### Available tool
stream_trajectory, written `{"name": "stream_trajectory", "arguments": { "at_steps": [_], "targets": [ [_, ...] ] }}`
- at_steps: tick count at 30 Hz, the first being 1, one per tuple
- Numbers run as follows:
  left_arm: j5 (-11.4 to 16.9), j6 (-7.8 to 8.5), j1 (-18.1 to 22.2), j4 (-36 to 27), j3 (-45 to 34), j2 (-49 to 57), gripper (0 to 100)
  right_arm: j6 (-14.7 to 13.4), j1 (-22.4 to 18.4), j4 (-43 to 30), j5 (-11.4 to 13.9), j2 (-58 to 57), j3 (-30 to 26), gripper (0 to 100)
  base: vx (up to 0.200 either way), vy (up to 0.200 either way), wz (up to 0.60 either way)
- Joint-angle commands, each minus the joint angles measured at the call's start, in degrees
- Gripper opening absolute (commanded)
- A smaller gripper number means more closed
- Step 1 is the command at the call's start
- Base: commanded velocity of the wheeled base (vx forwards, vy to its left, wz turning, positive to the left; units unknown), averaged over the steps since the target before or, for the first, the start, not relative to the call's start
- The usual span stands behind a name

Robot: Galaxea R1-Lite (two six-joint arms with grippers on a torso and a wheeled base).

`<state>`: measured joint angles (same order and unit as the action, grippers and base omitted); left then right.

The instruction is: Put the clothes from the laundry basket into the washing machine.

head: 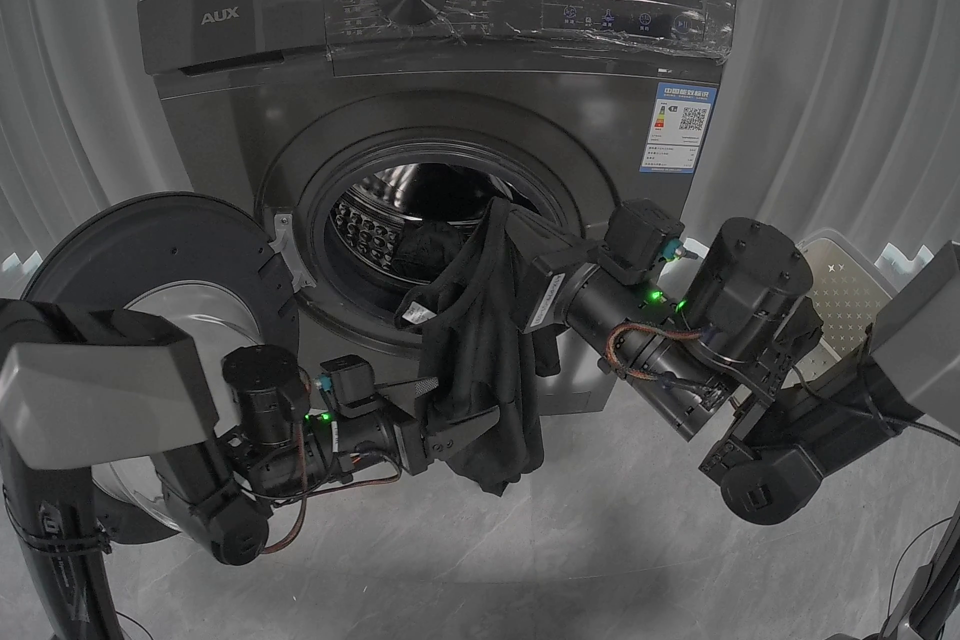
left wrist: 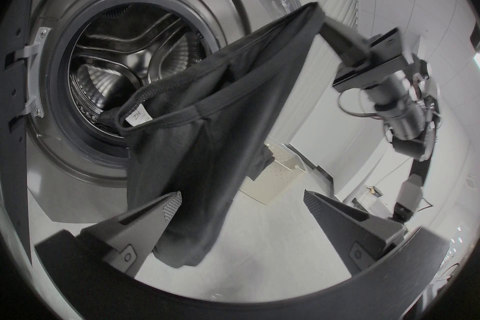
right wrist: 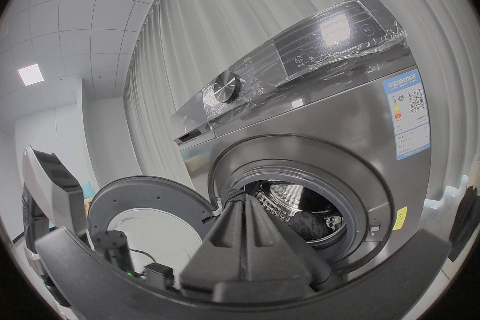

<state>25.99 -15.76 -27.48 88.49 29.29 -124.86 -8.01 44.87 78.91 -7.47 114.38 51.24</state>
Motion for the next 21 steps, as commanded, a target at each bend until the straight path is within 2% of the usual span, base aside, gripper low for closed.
{"name": "stream_trajectory", "arguments": {
  "at_steps": [1, 5, 8, 10, 11, 17, 21],
  "targets": [
    [-3.9, 1.17, 0.1, -0.1, 7.4, -9.0, 100, 0.0, 1.9, 0.1, -0.1, -0.3, -0.1, 0, 0.000, 0.000, 0.00],
    [-4.8, 1.44, 0.2, -0.5, 11.5, -12.2, 100, -0.1, 2.4, 0.1, -0.2, -0.5, -0.1, 0, 0.000, 0.000, 0.00],
    [-7.8, 1.96, 0.8, -0.7, 14.7, -14.3, 100, -0.1, 2.4, 0.2, -0.3, -0.6, -0.3, 0, 0.000, 0.000, 0.00],
    [-8.7, 2.05, 1.2, -0.6, 15.6, -14.8, 100, -0.2, 2.2, 0.2, -0.5, -0.7, -0.4, 0, 0.000, 0.000, 0.00],
    [-8.9, 1.96, 1.5, -0.2, 15.9, -14.9, 0, -0.2, 2.1, 0.2, -1.1, -0.6, -0.3, 0, 0.000, 0.000, 0.00],
    [-8.9, 2.05, 1.4, 0.3, 14.7, -13.7, 0, -0.8, 1.2, -0.1, -1.8, -0.6, -0.1, 0, 0.000, 0.000, 0.00],
    [-8.1, 2.23, 0.5, 0.4, 10.2, -8.5, 0, -0.8, -2.0, -0.6, -1.8, 0.0, 1.0, 0, 0.000, 0.000, 0.00]
  ]
}}
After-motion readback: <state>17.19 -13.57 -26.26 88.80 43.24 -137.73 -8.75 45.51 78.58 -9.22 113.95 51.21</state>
